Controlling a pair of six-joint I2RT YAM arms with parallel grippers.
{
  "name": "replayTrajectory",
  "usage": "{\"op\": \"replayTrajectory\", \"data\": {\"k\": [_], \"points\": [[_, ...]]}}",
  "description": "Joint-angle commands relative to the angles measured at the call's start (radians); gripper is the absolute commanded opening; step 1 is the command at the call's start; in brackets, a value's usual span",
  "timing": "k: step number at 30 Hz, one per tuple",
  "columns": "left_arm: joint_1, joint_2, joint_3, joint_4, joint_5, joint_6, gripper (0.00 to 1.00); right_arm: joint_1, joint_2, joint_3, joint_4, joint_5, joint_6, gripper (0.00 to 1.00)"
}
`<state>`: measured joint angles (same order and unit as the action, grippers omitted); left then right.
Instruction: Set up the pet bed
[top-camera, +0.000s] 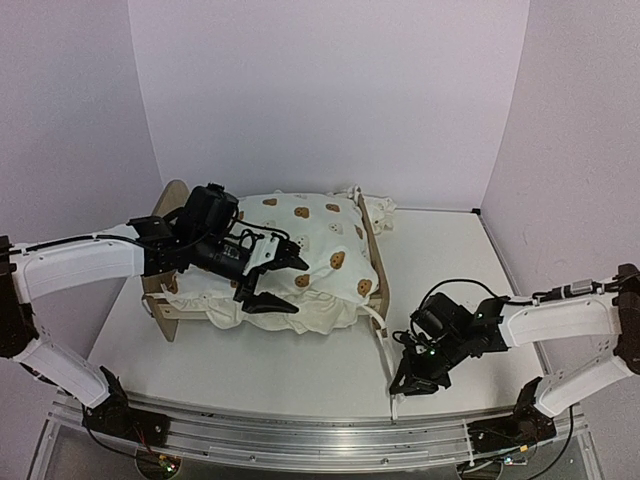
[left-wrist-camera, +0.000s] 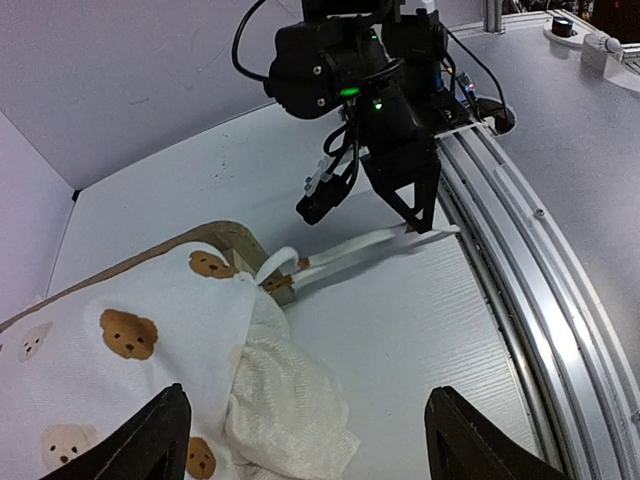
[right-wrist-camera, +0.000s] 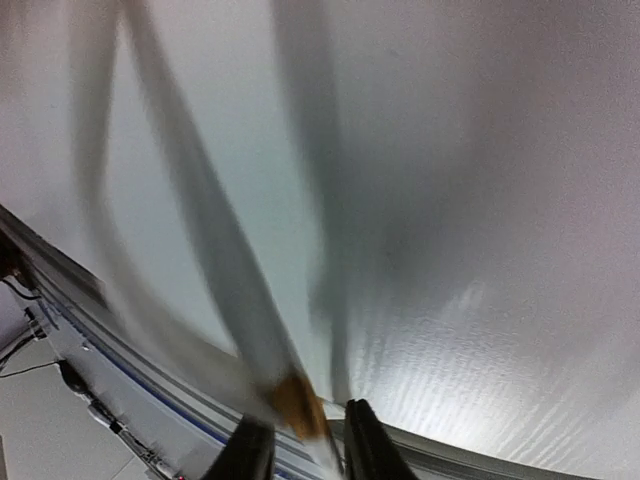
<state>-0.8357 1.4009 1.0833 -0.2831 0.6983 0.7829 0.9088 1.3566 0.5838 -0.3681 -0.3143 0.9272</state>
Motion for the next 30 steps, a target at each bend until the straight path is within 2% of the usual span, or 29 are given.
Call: {"op": "replayTrajectory", "data": {"k": [1, 4, 8, 13, 17, 24, 30], "points": [[-0.065, -0.043, -0.100, 0.081, 0.059, -0.076, 0.81, 0.004, -0.025, -0.010, -0.086, 0.073, 0.059, 0.37], [-0.101, -0.053, -0.143, 0.122, 0.056, -0.108, 0.80, 0.010, -0.078, -0.003, -0.169, 0.143, 0.048, 0.41], [-0.142, -0.051, -0.194, 0.203, 0.042, -0.175, 0.79, 0.067, -0.133, 0.023, -0.248, 0.269, -0.003, 0.41], [-0.163, -0.046, -0.258, 0.319, 0.026, -0.239, 0.78, 0.191, -0.106, 0.071, -0.226, 0.404, -0.077, 0.41], [-0.163, -0.040, -0.277, 0.380, -0.011, -0.289, 0.77, 0.257, -0.048, 0.087, -0.162, 0.417, -0.109, 0.42], [-0.163, -0.042, -0.287, 0.404, -0.031, -0.307, 0.77, 0.300, 0.048, 0.069, -0.014, 0.374, -0.098, 0.45], [-0.163, -0.045, -0.290, 0.419, -0.039, -0.323, 0.77, 0.300, 0.134, 0.058, -0.015, 0.368, -0.074, 0.37]]}}
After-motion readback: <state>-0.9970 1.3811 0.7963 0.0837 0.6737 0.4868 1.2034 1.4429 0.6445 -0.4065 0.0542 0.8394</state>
